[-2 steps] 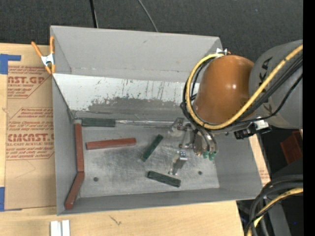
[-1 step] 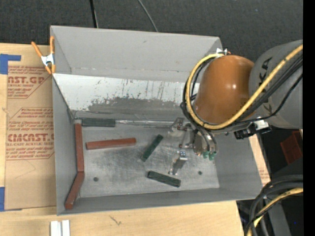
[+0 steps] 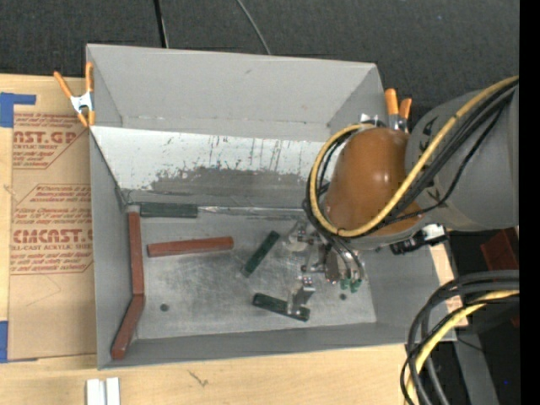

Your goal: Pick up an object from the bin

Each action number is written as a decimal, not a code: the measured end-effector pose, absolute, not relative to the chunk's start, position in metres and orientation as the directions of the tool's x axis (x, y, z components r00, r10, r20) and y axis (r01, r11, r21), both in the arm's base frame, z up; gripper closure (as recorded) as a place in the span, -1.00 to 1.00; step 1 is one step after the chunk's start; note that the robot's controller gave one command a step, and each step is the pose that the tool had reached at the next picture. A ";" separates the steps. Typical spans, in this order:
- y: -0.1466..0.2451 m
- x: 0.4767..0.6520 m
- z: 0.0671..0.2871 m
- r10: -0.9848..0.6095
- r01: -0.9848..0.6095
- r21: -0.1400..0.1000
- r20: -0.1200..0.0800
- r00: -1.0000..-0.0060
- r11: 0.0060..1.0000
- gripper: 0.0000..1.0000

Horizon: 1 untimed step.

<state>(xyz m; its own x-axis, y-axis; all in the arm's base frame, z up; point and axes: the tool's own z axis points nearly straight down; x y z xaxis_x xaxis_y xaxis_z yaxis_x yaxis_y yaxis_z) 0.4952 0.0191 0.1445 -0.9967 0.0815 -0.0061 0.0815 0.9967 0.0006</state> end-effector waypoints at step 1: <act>0.020 0.483 0.075 -0.003 -0.003 0.001 -0.005 -1.000 1.000 1.00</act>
Offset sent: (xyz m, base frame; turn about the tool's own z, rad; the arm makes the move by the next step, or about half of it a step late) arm 0.0000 0.0000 0.0000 0.0000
